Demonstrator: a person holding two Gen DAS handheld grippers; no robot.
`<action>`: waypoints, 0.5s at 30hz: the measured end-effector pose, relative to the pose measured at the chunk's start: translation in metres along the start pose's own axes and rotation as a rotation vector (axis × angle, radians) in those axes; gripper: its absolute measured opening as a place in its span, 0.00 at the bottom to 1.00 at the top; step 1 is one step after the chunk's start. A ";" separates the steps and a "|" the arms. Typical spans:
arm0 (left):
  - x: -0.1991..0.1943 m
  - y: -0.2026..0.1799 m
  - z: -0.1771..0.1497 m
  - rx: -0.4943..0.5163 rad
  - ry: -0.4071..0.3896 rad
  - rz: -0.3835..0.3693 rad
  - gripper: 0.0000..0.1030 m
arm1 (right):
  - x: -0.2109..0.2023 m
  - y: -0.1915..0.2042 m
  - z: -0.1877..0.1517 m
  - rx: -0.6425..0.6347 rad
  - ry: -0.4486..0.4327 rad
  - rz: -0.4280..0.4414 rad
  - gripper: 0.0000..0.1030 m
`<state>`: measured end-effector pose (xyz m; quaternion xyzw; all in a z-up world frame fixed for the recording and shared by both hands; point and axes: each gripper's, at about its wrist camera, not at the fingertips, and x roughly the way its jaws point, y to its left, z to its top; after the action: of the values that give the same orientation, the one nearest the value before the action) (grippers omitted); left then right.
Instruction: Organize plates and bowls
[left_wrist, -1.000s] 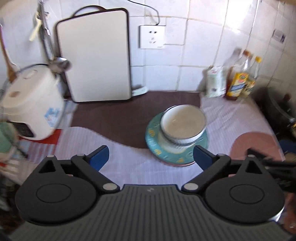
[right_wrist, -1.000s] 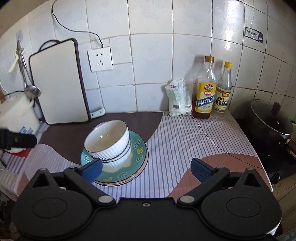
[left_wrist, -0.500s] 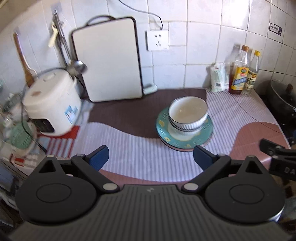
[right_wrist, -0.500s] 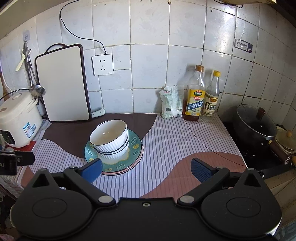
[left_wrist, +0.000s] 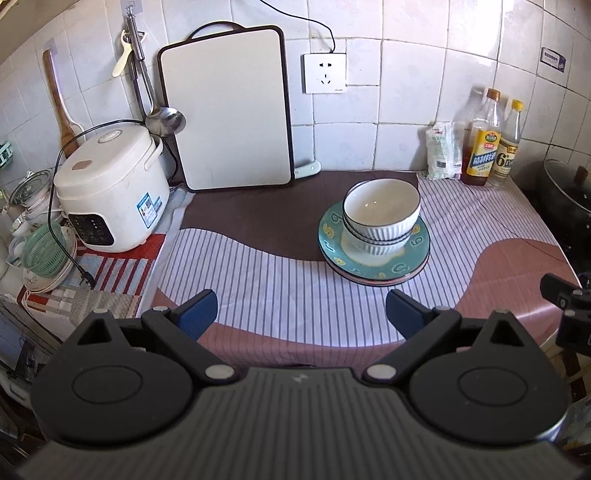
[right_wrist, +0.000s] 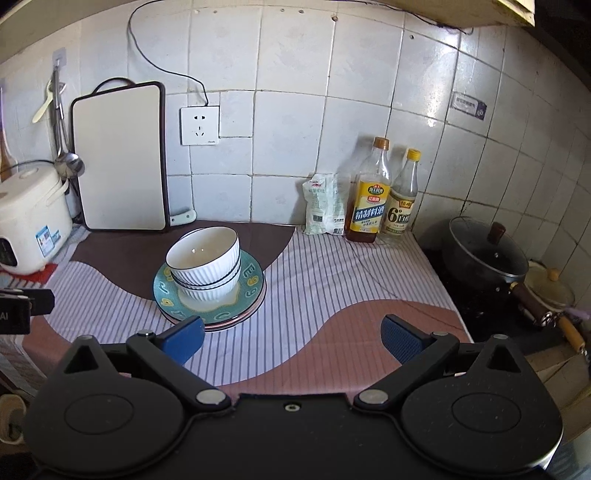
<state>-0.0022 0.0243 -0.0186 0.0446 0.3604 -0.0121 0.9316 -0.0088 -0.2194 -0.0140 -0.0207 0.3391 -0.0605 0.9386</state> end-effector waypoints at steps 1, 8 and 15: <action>0.000 -0.001 -0.002 0.009 -0.002 0.003 0.96 | -0.001 0.000 -0.001 -0.005 -0.002 -0.001 1.00; 0.004 -0.002 -0.011 -0.006 -0.003 -0.012 0.96 | -0.004 0.005 -0.013 -0.029 -0.015 -0.011 1.00; 0.008 -0.001 -0.018 -0.022 0.000 -0.009 0.96 | -0.008 0.009 -0.017 -0.063 -0.053 -0.044 1.00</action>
<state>-0.0087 0.0253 -0.0376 0.0326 0.3609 -0.0124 0.9320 -0.0251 -0.2094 -0.0227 -0.0595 0.3151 -0.0700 0.9446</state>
